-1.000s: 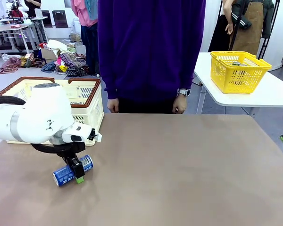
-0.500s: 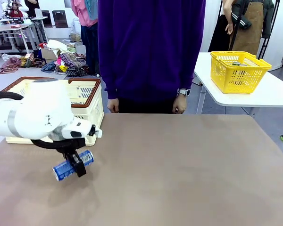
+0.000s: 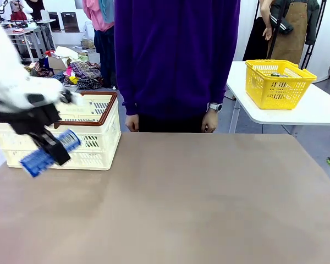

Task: Place the drinks into the Shopping basket.
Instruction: Pick up one drink and place it into the Shopping basket.

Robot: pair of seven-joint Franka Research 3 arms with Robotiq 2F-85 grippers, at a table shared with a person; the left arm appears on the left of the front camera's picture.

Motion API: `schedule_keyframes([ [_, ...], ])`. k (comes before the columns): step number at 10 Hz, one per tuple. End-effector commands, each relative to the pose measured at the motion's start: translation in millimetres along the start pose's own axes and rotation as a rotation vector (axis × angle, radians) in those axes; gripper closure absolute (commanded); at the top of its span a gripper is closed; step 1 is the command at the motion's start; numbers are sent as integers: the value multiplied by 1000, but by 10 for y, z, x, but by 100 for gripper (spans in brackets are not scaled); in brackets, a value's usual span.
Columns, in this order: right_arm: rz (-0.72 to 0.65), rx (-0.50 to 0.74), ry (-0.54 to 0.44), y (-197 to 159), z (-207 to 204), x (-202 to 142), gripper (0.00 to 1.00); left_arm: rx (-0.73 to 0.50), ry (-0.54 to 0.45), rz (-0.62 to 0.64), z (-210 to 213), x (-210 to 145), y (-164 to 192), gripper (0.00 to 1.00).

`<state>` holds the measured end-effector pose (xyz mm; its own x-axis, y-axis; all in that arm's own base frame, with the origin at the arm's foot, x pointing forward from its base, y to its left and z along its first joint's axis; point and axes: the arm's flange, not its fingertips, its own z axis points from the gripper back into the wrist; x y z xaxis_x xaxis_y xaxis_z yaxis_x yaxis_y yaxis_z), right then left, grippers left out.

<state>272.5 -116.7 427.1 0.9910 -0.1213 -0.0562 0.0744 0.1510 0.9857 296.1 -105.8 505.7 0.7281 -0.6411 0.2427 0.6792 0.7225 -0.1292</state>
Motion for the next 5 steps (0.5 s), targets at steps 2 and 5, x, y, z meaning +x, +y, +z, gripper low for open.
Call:
schedule_keyframes([
  [2, -11, 16, -5, 42, -1, -6, 0, 0, 0, 0, 0, 0, 0, 100],
  [5, -11, 16, -5, 42, -1, -6, 0, 0, 0, 0, 0, 0, 0, 100],
])
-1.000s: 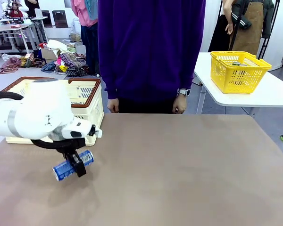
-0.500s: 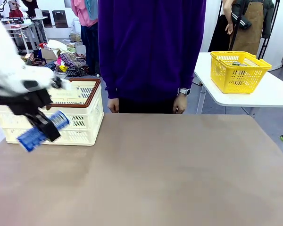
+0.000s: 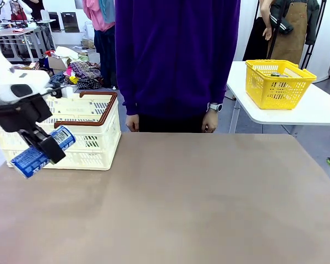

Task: Place the drinks into the Shopping basket.
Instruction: Pick up one drink and place it into the Shopping basket.

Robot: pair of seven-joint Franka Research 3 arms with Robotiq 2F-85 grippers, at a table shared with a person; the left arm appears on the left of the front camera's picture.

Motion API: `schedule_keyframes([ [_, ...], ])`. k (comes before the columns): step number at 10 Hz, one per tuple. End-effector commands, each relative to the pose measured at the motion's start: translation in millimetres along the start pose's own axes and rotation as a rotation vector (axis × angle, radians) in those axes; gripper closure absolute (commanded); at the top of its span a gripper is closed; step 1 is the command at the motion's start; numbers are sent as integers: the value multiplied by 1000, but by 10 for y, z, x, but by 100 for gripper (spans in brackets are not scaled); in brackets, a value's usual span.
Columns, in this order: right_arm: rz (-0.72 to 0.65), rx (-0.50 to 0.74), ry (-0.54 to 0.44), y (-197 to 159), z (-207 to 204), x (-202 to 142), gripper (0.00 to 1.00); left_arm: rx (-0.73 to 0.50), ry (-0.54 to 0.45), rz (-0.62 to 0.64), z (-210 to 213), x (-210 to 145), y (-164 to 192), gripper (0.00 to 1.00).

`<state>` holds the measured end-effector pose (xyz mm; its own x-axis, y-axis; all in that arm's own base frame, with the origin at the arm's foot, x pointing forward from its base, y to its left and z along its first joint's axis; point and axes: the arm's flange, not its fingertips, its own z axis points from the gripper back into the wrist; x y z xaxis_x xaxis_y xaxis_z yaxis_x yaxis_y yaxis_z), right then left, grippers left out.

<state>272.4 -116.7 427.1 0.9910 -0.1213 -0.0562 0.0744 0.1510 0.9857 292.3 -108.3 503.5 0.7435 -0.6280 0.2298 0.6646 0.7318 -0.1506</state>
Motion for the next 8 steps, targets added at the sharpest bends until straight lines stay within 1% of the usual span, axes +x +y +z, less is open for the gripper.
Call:
schedule_keyframes([
  [1, -11, 16, -5, 42, -1, -6, 0, -3, -20, 9, 104, -65, 2, 100],
  [2, -11, 16, -5, 42, -1, -6, 0, 66, -35, 86, 200, 4, -67, 100],
  [3, -11, 16, -5, 42, -1, -6, 0, 111, -100, 213, 427, 113, 13, 100],
  [4, -11, 16, -5, 42, -1, -6, 0, 184, -177, 431, 683, 266, 231, 100],
  [5, -11, 16, -5, 42, -1, -6, 0, 189, -226, 528, 927, 442, 540, 100],
  [6, -11, 16, -5, 42, -1, -6, 0, 191, -248, 652, 1130, 690, 954, 100],
  [7, -11, 16, -5, 42, -1, -6, 0, 213, -243, 744, 1207, 895, 1288, 100],
  [8, -11, 16, -5, 42, -1, -6, 0, 305, -259, 854, 1187, 996, 1580, 100],
])
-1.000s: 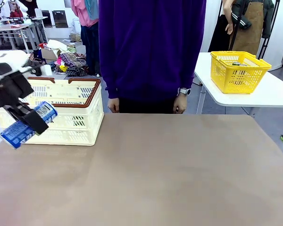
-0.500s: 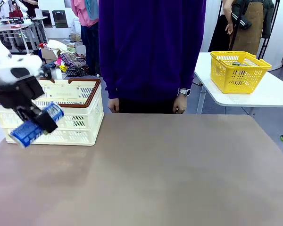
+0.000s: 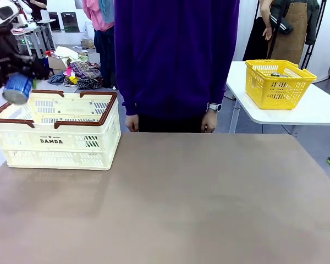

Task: Place the drinks into the Shopping basket.
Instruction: Pick up one drink and place it into the Shopping basket.

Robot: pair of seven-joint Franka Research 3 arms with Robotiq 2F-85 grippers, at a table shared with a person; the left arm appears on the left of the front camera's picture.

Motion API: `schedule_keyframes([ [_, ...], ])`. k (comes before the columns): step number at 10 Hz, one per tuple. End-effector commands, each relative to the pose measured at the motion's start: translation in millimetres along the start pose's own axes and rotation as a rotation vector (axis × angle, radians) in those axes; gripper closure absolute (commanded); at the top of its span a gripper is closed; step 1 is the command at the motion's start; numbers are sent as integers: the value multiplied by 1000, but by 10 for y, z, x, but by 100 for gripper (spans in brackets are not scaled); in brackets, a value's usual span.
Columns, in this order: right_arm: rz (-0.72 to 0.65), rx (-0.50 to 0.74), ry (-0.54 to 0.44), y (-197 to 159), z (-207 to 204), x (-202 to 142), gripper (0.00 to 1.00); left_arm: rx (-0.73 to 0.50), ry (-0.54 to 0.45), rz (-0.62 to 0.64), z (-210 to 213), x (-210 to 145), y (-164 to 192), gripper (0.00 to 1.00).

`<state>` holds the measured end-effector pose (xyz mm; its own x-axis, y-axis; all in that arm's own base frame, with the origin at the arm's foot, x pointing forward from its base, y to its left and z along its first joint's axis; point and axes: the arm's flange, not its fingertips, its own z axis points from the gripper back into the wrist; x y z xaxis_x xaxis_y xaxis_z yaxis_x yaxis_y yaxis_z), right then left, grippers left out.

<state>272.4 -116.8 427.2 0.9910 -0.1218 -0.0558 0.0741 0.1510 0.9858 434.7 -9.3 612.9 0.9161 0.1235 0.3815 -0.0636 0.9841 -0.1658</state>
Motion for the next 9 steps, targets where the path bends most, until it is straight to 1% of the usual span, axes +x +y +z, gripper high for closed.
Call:
schedule_keyframes([
  [1, -11, 16, -5, 42, -3, -5, 0, 113, -6, 112, -273, 464, -38, 100],
  [2, -11, 16, -5, 42, -3, -5, 0, 119, 6, 97, -493, 593, 59, 100],
  [3, -11, 16, -5, 42, -3, -5, 0, 144, 33, 33, -692, 677, 111, 100],
  [4, -11, 16, -5, 42, -3, -5, 0, 108, 76, -130, -768, 681, 104, 100],
  [5, -11, 16, -5, 42, -3, -5, 0, 68, 135, -154, -698, 606, 27, 100],
  [6, -11, 16, -5, 42, -3, -5, 0, 119, 52, 9, -899, 671, 163, 100],
  [8, -11, 16, -5, 42, -3, -5, 0, 119, 52, 9, -899, 671, 163, 100],
  [9, -11, 16, -5, 42, -3, -5, 0, 106, 94, -51, -973, 636, 82, 100],
])
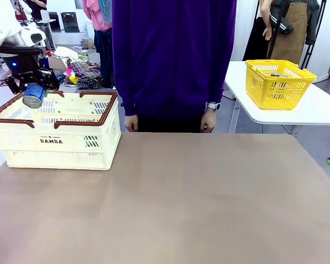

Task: Place the drinks into the Shopping basket.
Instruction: Pick up one drink and place it into the Shopping basket.

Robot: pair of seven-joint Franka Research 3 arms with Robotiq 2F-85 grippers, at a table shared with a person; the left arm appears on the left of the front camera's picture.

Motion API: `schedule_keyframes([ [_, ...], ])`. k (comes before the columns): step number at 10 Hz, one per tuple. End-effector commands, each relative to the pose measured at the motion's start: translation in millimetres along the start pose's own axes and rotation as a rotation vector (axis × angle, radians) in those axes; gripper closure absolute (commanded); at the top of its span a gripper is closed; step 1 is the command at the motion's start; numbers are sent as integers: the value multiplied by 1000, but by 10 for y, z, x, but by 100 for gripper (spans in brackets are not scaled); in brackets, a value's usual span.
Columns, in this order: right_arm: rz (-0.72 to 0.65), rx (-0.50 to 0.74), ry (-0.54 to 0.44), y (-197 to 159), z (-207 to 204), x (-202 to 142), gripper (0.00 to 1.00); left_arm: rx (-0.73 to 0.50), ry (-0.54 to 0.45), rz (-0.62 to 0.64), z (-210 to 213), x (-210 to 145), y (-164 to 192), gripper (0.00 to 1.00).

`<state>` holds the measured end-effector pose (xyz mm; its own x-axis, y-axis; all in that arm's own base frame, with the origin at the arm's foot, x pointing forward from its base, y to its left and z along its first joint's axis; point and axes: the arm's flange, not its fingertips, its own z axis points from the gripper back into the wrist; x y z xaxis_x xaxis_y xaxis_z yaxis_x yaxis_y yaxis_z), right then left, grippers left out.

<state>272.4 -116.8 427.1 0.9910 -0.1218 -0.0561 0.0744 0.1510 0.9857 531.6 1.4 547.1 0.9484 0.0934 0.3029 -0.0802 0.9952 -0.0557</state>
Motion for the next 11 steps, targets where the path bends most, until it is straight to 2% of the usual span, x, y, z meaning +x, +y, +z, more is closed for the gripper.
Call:
schedule_keyframes([
  [1, -11, 16, -5, 42, -2, -5, 0, 10, -4, -34, -117, 163, -93, 100],
  [2, -11, 16, -5, 42, -2, -5, 0, -1, 20, -60, -249, 330, -99, 100],
  [4, -11, 16, -5, 42, -2, -5, 0, -9, 54, -77, -440, 437, -84, 100],
  [6, -11, 16, -5, 42, -2, -5, 0, -10, 60, -51, -715, 436, -73, 100],
  [11, -11, 16, -5, 42, -2, -5, 0, -5, 138, -77, -1165, 270, -93, 100],
])
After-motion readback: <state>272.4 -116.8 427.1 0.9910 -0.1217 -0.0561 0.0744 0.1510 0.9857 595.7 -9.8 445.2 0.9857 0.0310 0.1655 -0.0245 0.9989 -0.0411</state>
